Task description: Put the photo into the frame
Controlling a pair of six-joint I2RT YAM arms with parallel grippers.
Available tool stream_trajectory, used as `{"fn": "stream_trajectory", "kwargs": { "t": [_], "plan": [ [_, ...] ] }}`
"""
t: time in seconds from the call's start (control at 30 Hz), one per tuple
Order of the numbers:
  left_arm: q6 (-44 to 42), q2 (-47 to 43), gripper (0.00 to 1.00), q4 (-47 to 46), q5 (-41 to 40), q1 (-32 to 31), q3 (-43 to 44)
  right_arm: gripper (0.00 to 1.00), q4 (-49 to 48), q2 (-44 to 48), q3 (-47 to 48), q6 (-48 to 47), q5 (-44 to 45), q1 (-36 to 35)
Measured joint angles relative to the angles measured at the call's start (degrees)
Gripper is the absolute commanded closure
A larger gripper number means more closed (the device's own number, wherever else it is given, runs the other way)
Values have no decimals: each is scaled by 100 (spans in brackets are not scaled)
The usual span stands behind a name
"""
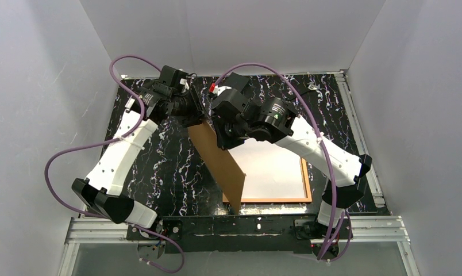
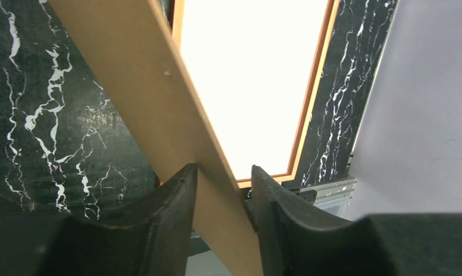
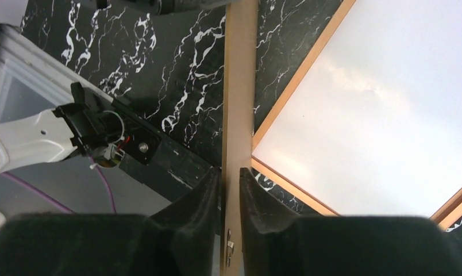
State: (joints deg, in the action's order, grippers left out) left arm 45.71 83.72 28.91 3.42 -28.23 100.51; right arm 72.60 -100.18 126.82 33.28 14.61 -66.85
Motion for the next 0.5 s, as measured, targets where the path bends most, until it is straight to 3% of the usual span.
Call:
{"fn": "stream_trajectory", "kwargs": {
  "t": [0.3, 0.5],
  "plan": [
    [13, -234, 65, -105, -66, -2, -205, 30, -435, 435, -686, 26, -555, -9],
    [-61, -518, 64, -66, -160, 0, -442, 22, -1233, 1657, -1644, 109, -927, 24]
  ]
}}
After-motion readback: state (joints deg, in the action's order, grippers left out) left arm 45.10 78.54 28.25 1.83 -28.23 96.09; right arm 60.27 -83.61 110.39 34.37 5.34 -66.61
